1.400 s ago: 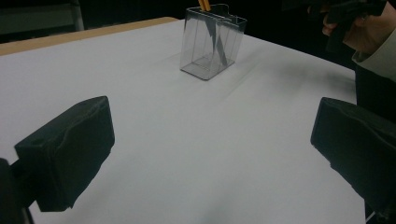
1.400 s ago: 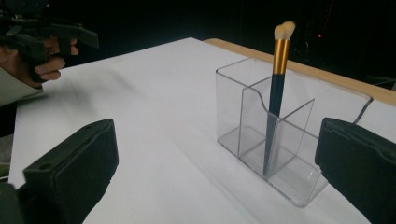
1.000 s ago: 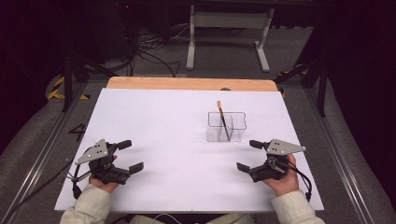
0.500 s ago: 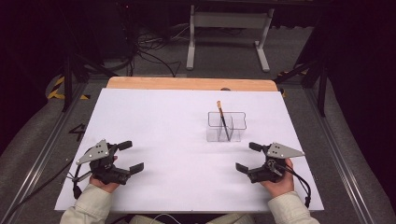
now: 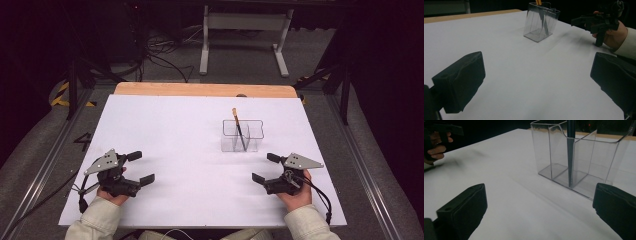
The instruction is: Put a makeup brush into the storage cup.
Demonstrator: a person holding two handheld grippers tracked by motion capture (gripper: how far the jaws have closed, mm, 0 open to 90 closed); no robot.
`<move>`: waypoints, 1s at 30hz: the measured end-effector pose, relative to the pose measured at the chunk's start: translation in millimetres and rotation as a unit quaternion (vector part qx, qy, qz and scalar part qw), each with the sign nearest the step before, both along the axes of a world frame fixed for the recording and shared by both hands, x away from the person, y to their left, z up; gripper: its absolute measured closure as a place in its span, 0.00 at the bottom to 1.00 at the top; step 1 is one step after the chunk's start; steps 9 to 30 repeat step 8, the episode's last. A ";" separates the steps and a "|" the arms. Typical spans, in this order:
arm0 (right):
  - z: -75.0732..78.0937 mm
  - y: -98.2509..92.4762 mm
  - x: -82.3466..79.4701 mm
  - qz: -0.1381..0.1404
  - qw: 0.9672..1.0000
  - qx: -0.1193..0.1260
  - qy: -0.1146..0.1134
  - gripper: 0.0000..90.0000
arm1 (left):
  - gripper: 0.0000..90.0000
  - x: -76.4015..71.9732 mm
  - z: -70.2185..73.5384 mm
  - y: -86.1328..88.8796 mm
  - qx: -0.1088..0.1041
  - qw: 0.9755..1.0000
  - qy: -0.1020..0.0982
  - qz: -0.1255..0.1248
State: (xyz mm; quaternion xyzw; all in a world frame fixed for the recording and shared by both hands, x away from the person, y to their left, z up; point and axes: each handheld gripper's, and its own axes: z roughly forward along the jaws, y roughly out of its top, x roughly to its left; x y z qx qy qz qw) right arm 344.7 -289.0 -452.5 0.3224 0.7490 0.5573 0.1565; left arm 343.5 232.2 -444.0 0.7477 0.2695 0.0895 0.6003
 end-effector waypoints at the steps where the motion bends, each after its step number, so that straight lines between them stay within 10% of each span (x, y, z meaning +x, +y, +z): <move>1: 0.2 -0.1 0.0 0.000 1.000 0.000 -0.002 0.00 | 0.00 0.0 0.1 0.0 0.001 1.000 0.000 0.000; 30: 2.7 -0.9 -1.1 -0.001 1.000 -0.007 -0.011 0.00 | 0.00 -1.3 0.2 -3.7 0.021 1.000 -0.021 0.008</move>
